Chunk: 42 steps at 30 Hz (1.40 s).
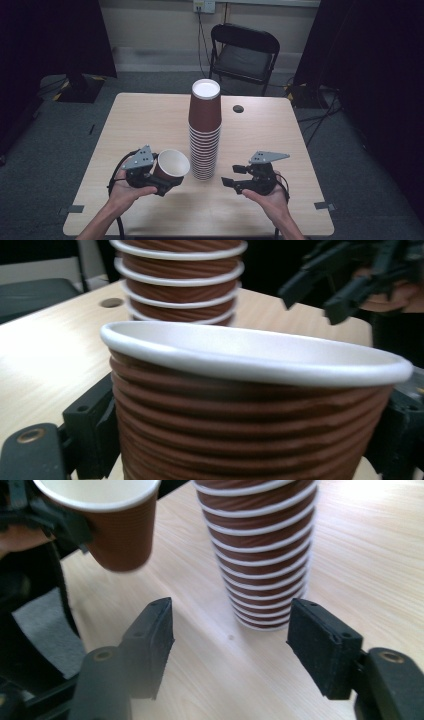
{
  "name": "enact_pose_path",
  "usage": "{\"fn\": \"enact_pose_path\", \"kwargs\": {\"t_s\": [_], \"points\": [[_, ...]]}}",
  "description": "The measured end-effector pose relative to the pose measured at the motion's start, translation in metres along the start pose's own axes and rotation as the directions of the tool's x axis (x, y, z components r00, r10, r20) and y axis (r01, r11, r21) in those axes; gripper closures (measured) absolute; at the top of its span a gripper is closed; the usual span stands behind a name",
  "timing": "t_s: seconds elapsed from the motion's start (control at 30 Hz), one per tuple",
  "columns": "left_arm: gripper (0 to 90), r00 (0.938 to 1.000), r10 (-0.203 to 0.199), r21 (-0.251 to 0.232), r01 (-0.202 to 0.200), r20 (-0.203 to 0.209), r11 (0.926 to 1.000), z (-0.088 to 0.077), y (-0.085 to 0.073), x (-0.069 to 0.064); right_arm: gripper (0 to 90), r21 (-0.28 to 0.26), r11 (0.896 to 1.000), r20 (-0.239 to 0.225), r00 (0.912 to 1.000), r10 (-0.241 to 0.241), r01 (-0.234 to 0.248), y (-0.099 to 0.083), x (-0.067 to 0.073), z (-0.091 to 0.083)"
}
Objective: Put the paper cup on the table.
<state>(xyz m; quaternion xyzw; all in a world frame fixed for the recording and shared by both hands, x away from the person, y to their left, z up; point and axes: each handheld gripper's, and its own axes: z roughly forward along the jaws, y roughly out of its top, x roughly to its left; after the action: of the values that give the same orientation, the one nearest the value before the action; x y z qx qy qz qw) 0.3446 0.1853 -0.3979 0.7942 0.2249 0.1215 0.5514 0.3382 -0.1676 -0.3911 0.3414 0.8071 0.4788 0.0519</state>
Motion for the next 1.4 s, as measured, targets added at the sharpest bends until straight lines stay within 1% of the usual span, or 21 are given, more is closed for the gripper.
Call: {"fn": "enact_pose_path", "kwargs": {"t_s": [0.1, 0.3, 0.33, 0.53, 0.6, 0.63, 0.67, 0.7, 0.77, 0.8, 0.87, 0.93, 0.97, 1.03, 1.07, 1.1, 1.17, 1.27, 1.3, 1.37, 1.4], "points": [[10.0, 0.9996, -0.022, -0.010, 0.022, -0.020, 0.9997, -0.002, -0.001, 0.003, 33.4, 0.012, 1.000, 0.024, 0.9996, -0.017, 0.017, -0.003, -0.001, -0.003], [10.0, 0.9960, -0.054, -0.019, 0.052, -0.071, 0.9984, -0.003, -0.003, 0.009, 32.3, 0.010, 1.000, 0.046, 0.9988, 0.019, -0.019, -0.016, -0.009, -0.010], [10.3, 0.9897, -0.070, -0.028, 0.067, -0.125, 0.9974, -0.004, -0.005, 0.011, 33.1, 0.004, 0.999, 0.053, 0.9979, 0.036, -0.036, -0.022, -0.013, -0.013], [10.3, 0.9742, -0.105, -0.054, 0.096, -0.200, 0.9939, -0.007, -0.007, 0.019, 32.4, 0.010, 0.998, 0.086, 0.9944, 0.061, -0.062, -0.036, -0.020, -0.022], [10.3, 0.9692, -0.105, -0.078, 0.090, -0.223, 0.9929, -0.007, -0.007, 0.022, 32.3, 0.017, 0.997, 0.091, 0.9934, 0.070, -0.072, -0.040, -0.022, -0.024], [10.3, 0.9692, -0.105, -0.078, 0.090, -0.223, 0.9929, -0.007, -0.007, 0.022, 32.3, 0.017, 0.997, 0.091, 0.9934, 0.070, -0.072, -0.040, -0.022, -0.024], [10.3, 0.9639, -0.114, -0.099, 0.092, -0.241, 0.9908, -0.006, -0.007, 0.024, 32.4, 0.022, 0.997, 0.096, 0.9930, 0.068, -0.071, -0.041, -0.023, -0.025], [10.2, 0.9532, -0.117, -0.107, 0.090, -0.279, 0.9901, -0.006, -0.007, 0.027, 33.7, 0.027, 0.997, 0.099, 0.9922, 0.075, -0.078, -0.045, -0.024, -0.027], [10.2, 0.9460, -0.123, -0.116, 0.092, -0.300, 0.9889, -0.004, -0.006, 0.030, 33.7, 0.016, 0.996, 0.108, 0.9908, 0.082, -0.084, -0.048, -0.024, -0.029], [10.2, 0.9440, -0.112, -0.108, 0.081, -0.311, 0.9908, -0.003, -0.006, 0.032, 33.7, 0.015, 0.996, 0.110, 0.9903, 0.085, -0.087, -0.048, -0.024, -0.029], [10.3, 0.9423, -0.113, -0.108, 0.083, -0.315, 0.9907, 0.000, -0.005, 0.034, 33.7, 0.013, 0.996, 0.116, 0.9893, 0.088, -0.091, -0.049, -0.024, -0.031], [10.2, 0.9414, -0.083, -0.089, 0.057, -0.327, 0.9944, 0.002, -0.003, 0.038, 33.7, 0.006, 0.996, 0.118, 0.9888, 0.092, -0.094, -0.049, -0.023, -0.032], [10.2, 0.9372, -0.079, -0.101, 0.047, -0.340, 0.9938, 0.003, -0.002, 0.040, 33.8, 0.007, 0.996, 0.117, 0.9889, 0.091, -0.092, -0.049, -0.023, -0.032], [10.0, 0.9343, -0.063, -0.086, 0.035, -0.351, 0.9957, 0.005, 0.000, 0.044, 33.7, 0.005, 0.996, 0.124, 0.9883, 0.090, -0.091, -0.050, -0.023, -0.033], [9.9, 0.9292, -0.068, -0.090, 0.038, -0.363, 0.9952, 0.007, 0.001, 0.047, 33.7, 0.000, 0.996, 0.124, 0.9883, 0.090, -0.090, -0.051, -0.024, -0.034], [9.8, 0.9276, -0.070, -0.091, 0.038, -0.367, 0.9951, 0.008, 0.001, 0.050, 33.7, 0.001, 0.995, 0.125, 0.9874, 0.096, -0.097, -0.051, -0.025, -0.034], [9.5, 0.9273, -0.061, -0.090, 0.030, -0.369, 0.9955, 0.010, 0.002, 0.053, 33.7, 0.002, 0.995, 0.129, 0.9866, 0.100, -0.101, -0.052, -0.027, -0.035], [9.3, 0.9278, -0.065, -0.115, 0.024, -0.367, 0.9931, 0.014, 0.003, 0.063, 33.9, 0.016, 0.992, 0.139, 0.9832, 0.118, -0.121, -0.055, -0.031, -0.034], [9.3, 0.9229, -0.059, -0.095, 0.025, -0.380, 0.9952, 0.016, 0.004, 0.068, 33.9, 0.017, 0.992, 0.138, 0.9829, 0.122, -0.125, -0.056, -0.032, -0.034], [9.3, 0.9199, -0.086, -0.112, 0.047, -0.383, 0.9926, 0.018, 0.003, 0.074, 33.9, 0.020, 0.992, 0.138, 0.9829, 0.122, -0.126, -0.056, -0.032, -0.034], [9.3, 0.9219, -0.094, -0.117, 0.053, -0.376, 0.9918, 0.019, 0.003, 0.077, 33.9, 0.021, 0.992, 0.137, 0.9828, 0.124, -0.128, -0.056, -0.032, -0.033]]}}
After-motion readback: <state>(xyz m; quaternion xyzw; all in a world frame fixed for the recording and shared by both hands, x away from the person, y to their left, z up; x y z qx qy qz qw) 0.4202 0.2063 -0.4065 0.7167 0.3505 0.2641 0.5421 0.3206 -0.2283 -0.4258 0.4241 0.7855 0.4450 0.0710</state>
